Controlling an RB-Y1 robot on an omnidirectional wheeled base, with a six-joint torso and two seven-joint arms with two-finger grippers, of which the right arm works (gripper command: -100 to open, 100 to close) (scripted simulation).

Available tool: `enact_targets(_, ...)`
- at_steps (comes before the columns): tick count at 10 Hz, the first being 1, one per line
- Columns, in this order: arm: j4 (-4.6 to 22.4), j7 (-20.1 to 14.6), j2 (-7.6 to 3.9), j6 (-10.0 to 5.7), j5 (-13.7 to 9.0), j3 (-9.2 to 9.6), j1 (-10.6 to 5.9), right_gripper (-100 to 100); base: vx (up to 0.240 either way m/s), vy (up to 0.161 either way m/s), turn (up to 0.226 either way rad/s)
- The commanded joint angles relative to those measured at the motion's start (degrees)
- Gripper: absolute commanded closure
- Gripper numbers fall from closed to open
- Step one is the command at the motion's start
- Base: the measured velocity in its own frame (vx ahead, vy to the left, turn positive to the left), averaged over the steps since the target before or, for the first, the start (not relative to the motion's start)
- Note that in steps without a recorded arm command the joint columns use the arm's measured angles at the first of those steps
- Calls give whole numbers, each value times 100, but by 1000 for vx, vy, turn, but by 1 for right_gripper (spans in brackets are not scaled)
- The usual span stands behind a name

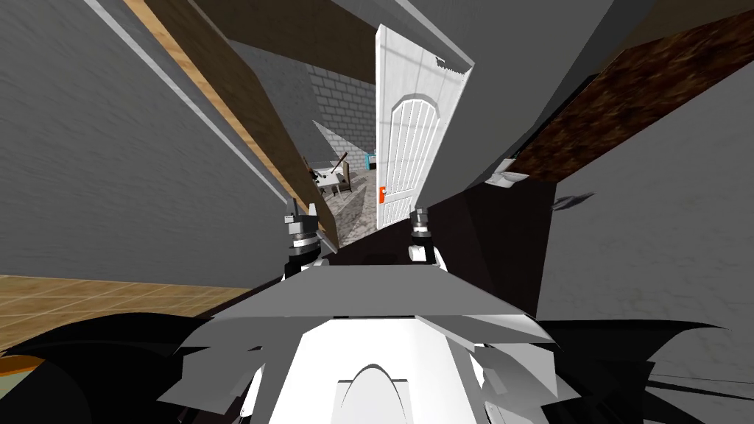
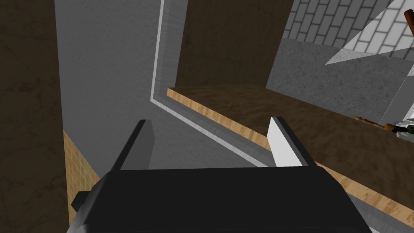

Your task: Push the door open

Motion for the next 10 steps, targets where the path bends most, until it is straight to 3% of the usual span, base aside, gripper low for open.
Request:
enact_targets(1,286,-23,-27,51,0,28,-233,-100,86,-75,84)
enact_targets(2,392,-23,-27,51,0,28,-233,-100,59,-55,32)
enact_targets(4,775,-65,-78,60,-12,48,-515,-100,63,-58,75)
enact_targets(5,875,-65,-78,60,-12,48,-515,-100,58,-54,42)
enact_targets(6,1108,-87,-101,65,-19,58,-661,-100,49,-45,58)
enact_targets(7,1126,-87,-101,65,-19,58,-661,-100,37,-35,32)
enact_targets(9,1521,-132,-146,75,-31,79,-956,-100,62,-50,82)
enact_targets(10,1630,-132,-146,75,-31,79,-956,-100,58,-63,42)
